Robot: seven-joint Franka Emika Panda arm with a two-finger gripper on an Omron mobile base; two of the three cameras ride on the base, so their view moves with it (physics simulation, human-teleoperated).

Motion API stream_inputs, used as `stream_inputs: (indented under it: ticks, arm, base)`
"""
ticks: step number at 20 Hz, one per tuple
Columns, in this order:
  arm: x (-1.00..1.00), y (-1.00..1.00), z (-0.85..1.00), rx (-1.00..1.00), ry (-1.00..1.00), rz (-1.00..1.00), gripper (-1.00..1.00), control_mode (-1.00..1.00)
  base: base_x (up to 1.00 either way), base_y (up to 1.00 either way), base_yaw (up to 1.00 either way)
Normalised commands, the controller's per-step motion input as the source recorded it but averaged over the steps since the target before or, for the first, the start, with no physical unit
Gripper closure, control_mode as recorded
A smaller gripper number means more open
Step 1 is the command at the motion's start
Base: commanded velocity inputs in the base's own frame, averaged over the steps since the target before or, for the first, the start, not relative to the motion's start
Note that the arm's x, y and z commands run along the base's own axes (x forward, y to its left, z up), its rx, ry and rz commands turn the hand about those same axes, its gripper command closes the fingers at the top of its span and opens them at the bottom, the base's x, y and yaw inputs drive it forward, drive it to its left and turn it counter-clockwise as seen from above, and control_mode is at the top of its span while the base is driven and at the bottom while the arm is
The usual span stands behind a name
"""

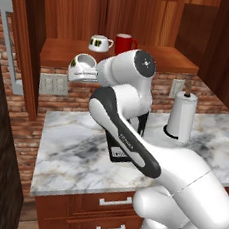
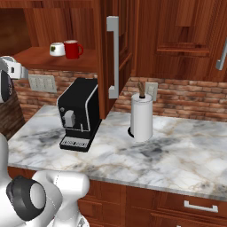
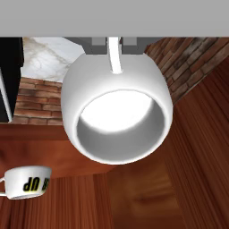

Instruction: Pick the mug on the counter and place it in the cabinet with the handle facing the right, like the mugs already inside.

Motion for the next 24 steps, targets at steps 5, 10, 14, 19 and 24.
stream_inputs:
  ticks: [5, 10, 14, 19, 24]
  arm:
    - [0.04, -0.43, 0.22, 0.04, 0.00, 0.03, 1.00, -1.00]
    - [0.12, -0.26, 0.07, 0.07, 0.00, 0.04, 1.00, -1.00]
    - [0.23, -0.01, 0.00, 0.01, 0.02, 0.03, 1.00, -1.00]
    - [0.30, 0.00, 0.00, 0.00, 0.03, 0.01, 1.00, -1.00]
    - [0.35, 0.00, 0.00, 0.00, 0.03, 0.06, 1.00, -1.00]
  base:
    - [0.00, 0.00, 0.00]
    - [0.00, 0.00, 0.00]
    - [0.00, 0.00, 0.00]
    - [0.00, 0.00, 0.00]
    - [0.00, 0.00, 0.00]
